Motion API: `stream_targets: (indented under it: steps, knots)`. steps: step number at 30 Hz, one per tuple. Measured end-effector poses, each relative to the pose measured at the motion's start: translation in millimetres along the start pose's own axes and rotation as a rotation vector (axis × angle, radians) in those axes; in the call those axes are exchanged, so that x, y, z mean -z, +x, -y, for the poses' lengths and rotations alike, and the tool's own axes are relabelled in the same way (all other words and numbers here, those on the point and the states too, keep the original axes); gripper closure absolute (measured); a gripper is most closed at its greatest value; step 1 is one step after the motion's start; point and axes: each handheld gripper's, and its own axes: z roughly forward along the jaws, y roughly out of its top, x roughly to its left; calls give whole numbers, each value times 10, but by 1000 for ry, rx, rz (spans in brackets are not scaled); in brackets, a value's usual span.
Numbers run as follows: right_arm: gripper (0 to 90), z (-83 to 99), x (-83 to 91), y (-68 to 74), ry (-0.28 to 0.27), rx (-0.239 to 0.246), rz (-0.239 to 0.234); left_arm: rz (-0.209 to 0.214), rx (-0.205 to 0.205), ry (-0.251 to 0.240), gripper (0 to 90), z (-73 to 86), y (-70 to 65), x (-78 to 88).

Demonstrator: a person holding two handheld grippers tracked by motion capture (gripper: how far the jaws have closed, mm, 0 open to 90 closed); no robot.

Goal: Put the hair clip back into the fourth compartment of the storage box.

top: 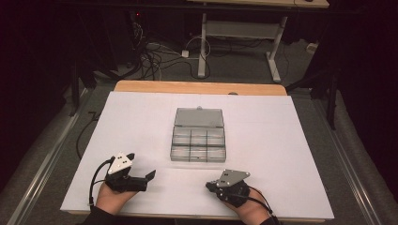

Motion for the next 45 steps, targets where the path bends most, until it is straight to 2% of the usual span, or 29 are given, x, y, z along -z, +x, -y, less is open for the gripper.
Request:
stream_targets:
  steps: [5,9,14,17,22,29,36,45]
  knots:
    - [900,-69,-77,-19,-1,13,14,0,1,2,0,0,0,-6]
    - [900,-117,-120,-36,-7,10,2,1,3,3,0,4,8,-7]
    - [900,-153,41,-94,-81,-14,12,2,5,-9,0,6,18,11]
    - [900,-133,144,-152,-112,-35,43,3,7,-9,0,6,22,12]
    - [900,-42,210,-218,-104,-55,64,3,11,-13,0,6,24,18]
    - [890,63,239,-303,-85,-83,64,5,12,-14,0,3,12,13]
    - [816,88,224,-320,-74,-92,34,5,13,-29,0,8,3,24]
    - [630,89,226,-299,-69,-95,15,3,14,-30,0,-3,-25,34]
